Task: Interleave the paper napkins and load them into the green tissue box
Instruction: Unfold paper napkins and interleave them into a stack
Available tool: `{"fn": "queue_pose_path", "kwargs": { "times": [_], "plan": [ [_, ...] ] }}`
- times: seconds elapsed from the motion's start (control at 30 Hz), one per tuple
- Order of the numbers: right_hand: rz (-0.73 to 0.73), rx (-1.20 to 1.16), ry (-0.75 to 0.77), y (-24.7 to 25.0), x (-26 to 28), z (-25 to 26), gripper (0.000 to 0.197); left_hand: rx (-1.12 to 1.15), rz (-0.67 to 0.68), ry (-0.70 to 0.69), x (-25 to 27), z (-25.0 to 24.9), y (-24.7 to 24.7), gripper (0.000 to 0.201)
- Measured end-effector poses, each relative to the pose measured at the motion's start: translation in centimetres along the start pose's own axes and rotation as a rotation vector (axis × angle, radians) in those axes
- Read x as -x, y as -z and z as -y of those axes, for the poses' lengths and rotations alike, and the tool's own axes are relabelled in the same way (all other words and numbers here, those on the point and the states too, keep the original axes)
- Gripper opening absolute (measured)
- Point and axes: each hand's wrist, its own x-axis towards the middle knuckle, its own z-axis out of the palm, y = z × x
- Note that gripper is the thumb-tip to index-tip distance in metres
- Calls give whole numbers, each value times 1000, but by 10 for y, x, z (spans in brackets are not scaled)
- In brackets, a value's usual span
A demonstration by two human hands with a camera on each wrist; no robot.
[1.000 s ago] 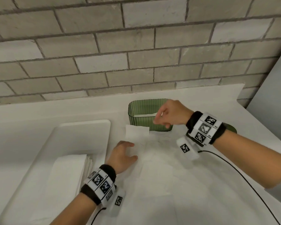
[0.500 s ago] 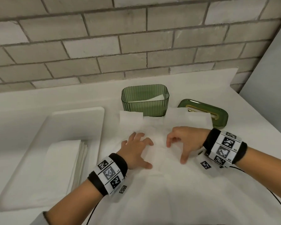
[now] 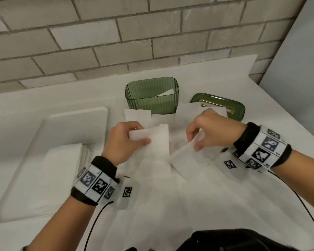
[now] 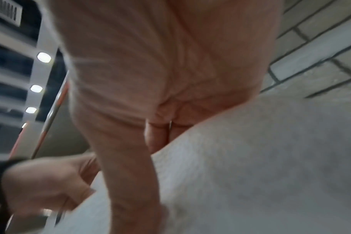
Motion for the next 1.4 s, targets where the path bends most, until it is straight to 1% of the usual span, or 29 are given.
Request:
{"fn": "queue_pose_path", "kwargs": {
  "times": [0.07,0.13,0.2,0.23,0.27,0.33,0.4,0.5,0.57,0.67,0.8,0.87,0.9,0.97,1.0,1.03,1.07,1.1,1.13,1.2,1.23,1.27,1.3,1.4],
  "plan": [
    [-75,-215,27,16,11,2,12,250,-119,29,3,-5,13,19],
    [-137,-587,96,28,21,7,9,529,-168,76,7,-11,21,15],
    [-254,-1008,156,30,23,15,12,734,-156,105,10,-17,22,18],
    [-315,-1172,156,27,21,20,18,813,-146,109,11,-22,19,18],
    [-362,-1301,141,23,17,26,24,886,-139,115,11,-26,17,18],
    [-415,-1451,78,11,5,40,32,1004,-113,115,13,-35,10,27],
    [-471,-1457,-9,-3,-9,54,34,1054,-85,94,14,-43,4,32],
    [-560,-1402,-109,-22,-23,66,27,1031,-80,69,18,-45,-2,26],
    [-581,-1410,-133,-29,-28,71,24,1010,-86,47,21,-43,-4,26],
    [-574,-1468,-135,-32,-29,74,15,992,-128,52,24,-44,-3,28],
    [-565,-1456,-126,-34,-29,78,13,1018,-160,91,24,-42,-5,42],
    [-578,-1431,-110,-33,-29,78,15,1034,-160,124,23,-43,-6,44],
    [-589,-1409,-111,-33,-30,77,18,1051,-129,141,23,-44,-5,50],
    [-617,-1335,-125,-35,-32,73,24,1117,-30,169,24,-46,-1,73],
    [-627,-1284,-132,-36,-33,71,31,1115,6,156,25,-46,1,74],
    [-627,-1226,-139,-38,-34,68,40,1069,13,121,24,-43,1,60],
    [-607,-1184,-138,-40,-34,65,46,974,-26,76,23,-41,2,39],
    [-559,-1159,-129,-40,-34,61,48,884,-95,34,22,-37,1,22],
    [-475,-1143,-123,-38,-32,56,48,811,-150,-8,21,-33,0,19],
    [-231,-1079,-143,-34,-26,47,53,771,-186,-59,24,-29,-1,27],
    [-128,-1034,-153,-32,-23,43,54,774,-193,-55,25,-27,-1,29],
    [-81,-1014,-159,-31,-20,38,52,774,-201,-48,26,-25,-1,30],
    [-94,-1020,-158,-30,-19,33,46,762,-219,-26,26,-21,-1,29],
    [-308,-1117,-155,-27,-17,20,22,715,-248,67,24,-6,-1,19]
  ]
}}
